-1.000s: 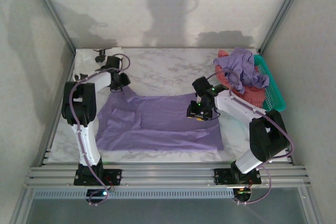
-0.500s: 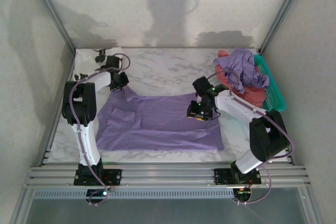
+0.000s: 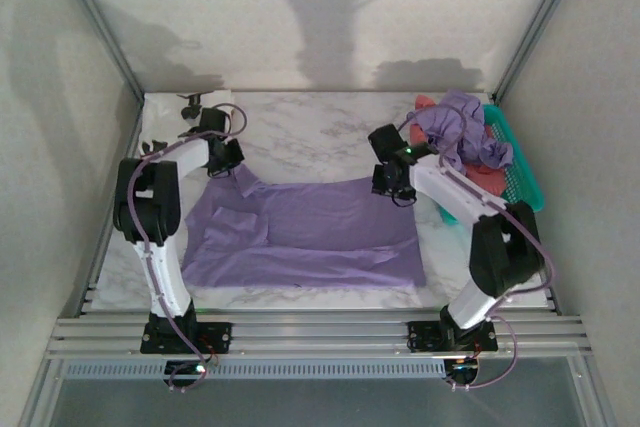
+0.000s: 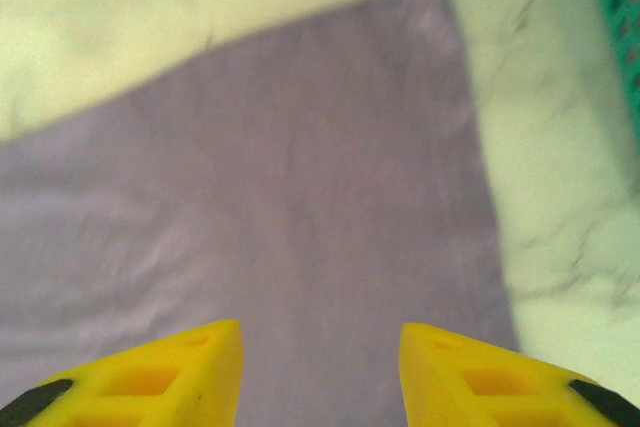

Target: Fold and stack the t-shirts

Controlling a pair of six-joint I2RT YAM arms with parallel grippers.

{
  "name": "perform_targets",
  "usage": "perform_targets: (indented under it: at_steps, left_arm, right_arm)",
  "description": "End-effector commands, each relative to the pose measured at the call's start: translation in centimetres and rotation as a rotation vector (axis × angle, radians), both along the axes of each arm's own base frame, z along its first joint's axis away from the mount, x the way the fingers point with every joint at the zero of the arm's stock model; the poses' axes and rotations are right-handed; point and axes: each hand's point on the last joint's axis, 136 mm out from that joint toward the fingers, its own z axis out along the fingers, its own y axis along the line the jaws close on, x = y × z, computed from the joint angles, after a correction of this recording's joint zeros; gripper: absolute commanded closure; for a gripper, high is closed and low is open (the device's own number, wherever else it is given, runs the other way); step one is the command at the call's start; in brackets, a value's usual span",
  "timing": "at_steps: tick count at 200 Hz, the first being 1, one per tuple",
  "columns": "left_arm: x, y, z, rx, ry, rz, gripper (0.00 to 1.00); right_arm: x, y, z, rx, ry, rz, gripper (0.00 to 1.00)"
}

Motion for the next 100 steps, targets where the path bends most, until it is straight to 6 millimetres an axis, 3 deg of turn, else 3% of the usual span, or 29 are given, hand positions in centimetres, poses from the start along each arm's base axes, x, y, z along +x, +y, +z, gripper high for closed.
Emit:
perform_targets:
  at_steps: [1, 45, 100]
  left_arm:
    - [-0.6, 0.3, 1.9, -0.001, -0.025, 0.006, 1.00]
    - [-1.2, -0.4, 2.6, -0.011, -0.029, -0.010, 1.00]
    - [-1.6, -0.8, 2.5, -0.004, -0.020, -0.028, 1.00]
  right_arm:
    - [2.6, -2.4, -0.2, -0.166, -0.066, -0.040, 0.55]
    - [6.7, -3.3, -1.8, -0.179, -0.059, -0.064, 0.55]
    - [8.5, -4.8, -4.6, -0.133, -0.001, -0.095, 0.57]
